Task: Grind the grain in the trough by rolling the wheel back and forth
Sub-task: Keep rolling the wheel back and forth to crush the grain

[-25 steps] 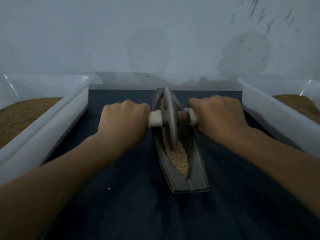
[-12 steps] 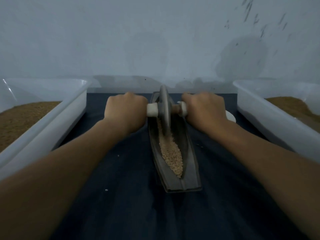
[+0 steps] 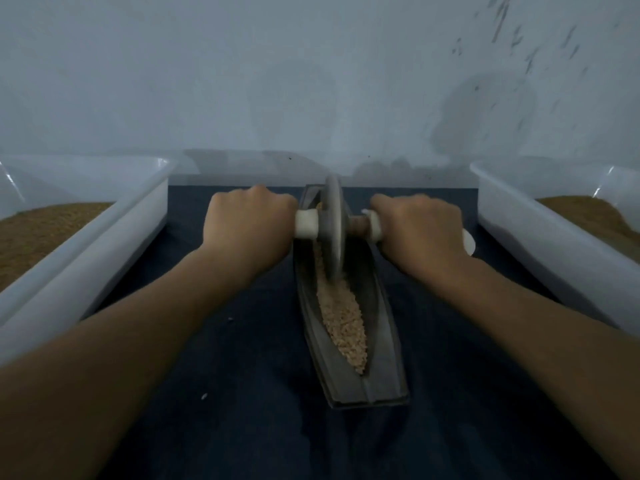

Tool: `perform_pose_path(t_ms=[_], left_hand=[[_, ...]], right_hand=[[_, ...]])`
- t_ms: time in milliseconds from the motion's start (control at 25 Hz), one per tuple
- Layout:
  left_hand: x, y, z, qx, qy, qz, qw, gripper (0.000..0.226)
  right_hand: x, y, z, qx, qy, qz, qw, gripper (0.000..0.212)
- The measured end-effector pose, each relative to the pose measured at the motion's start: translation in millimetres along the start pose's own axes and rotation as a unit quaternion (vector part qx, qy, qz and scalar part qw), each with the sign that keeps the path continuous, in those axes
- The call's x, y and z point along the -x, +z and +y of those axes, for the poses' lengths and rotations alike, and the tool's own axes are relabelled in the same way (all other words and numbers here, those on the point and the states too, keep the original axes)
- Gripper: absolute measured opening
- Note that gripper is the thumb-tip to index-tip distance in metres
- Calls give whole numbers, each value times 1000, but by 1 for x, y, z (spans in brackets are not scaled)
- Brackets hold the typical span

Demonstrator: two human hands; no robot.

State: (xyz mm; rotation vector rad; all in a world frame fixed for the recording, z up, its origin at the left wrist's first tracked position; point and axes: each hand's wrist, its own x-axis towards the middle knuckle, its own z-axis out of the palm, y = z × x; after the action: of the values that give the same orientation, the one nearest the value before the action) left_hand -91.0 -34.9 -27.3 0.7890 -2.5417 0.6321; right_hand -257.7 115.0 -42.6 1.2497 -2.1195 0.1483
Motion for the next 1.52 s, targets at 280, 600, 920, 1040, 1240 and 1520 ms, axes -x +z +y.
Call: perform_pose_path(t_ms=[280,600,920,1040,1240,1520], left_hand=[[53,-27,-2,7,51,73,996,40],[10,0,-1,-6,10,31,999,20],[53,-16,-8,24,54,72,996,47],[63,-21,-12,30,70,86,993,58],[6,0,-3,16,-9,-4,1000,5],[41,-29,-3,4,49,9,999,25]], right_hand=[[44,-31,5,-18,-32,20,999,33],[13,-9,1,26,15,-3,1000,25],[43,-37,5,5,-38,21,999,18],[59,-48,11,-27,-62,54,996,17],[0,-9,1,-4,-2,-15,1000,18],[45,-28,11,-6,-27,-18,999,29]])
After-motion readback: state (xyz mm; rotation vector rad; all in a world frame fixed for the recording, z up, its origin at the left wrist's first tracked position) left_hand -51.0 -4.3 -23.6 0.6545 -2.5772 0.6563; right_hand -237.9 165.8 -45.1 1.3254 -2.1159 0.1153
